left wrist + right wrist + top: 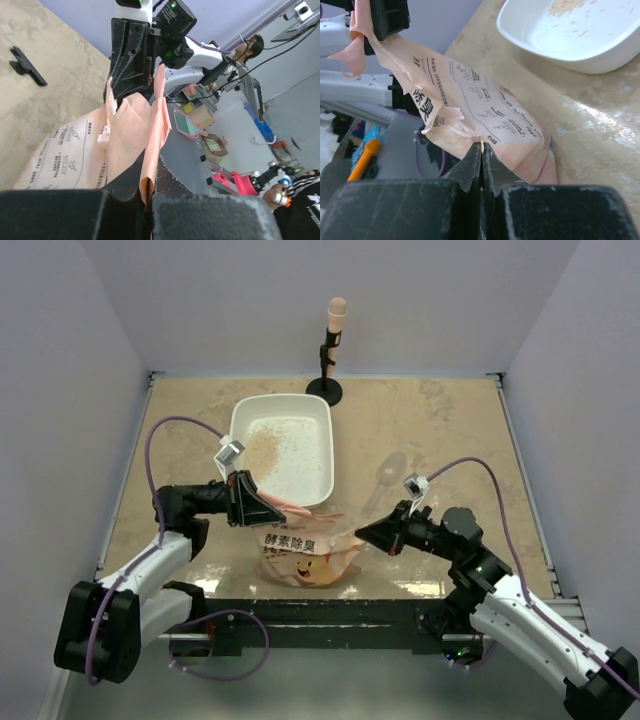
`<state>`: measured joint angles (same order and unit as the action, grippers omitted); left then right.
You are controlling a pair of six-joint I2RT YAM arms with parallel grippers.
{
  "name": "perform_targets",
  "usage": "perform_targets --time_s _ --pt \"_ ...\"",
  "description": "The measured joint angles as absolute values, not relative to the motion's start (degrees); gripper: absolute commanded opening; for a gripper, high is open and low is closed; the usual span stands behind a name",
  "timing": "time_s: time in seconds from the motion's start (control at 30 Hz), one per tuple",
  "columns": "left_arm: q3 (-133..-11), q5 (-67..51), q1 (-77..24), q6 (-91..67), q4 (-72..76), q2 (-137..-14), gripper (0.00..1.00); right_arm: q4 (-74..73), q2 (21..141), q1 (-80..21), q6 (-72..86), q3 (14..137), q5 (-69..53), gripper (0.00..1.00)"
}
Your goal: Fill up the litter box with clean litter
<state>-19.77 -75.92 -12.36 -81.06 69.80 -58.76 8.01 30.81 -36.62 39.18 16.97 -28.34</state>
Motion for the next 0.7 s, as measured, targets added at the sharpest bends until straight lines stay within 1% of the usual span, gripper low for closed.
perform_targets --time_s 0.13,0.33,0.4,0.5,0.57,0.7 --pt "-23.66 -75.00 -11.99 -77.73 70.06 -62.72 0.00 3.40 28.08 -36.71 36.88 19.29 -22.41 0.00" --pt "-24.12 -72.29 -9.61 -77.36 70.06 -68.55 0.00 -7.70 17.58 -36.82 34.59 19.75 -13.26 0.00" --pt "-22.48 -70.50 -8.45 -76.73 70.15 -67.46 0.00 -12.29 11.77 -36.91 34.92 19.75 -11.07 0.00" --pt "-18.74 -68.90 -7.01 -75.44 70.28 -63.79 0.00 -15.25 5.74 -37.17 36.64 19.77 -9.54 0.00" --pt "-16.03 -68.25 -5.69 -74.56 70.57 -61.17 0.00 -16.62 4.01 -37.01 37.87 20.21 -7.16 0.00" --pt "-14.06 -66.87 -3.09 -73.95 70.91 -59.27 0.00 -16.95 4.21 -36.40 38.65 21.23 -3.68 0.00"
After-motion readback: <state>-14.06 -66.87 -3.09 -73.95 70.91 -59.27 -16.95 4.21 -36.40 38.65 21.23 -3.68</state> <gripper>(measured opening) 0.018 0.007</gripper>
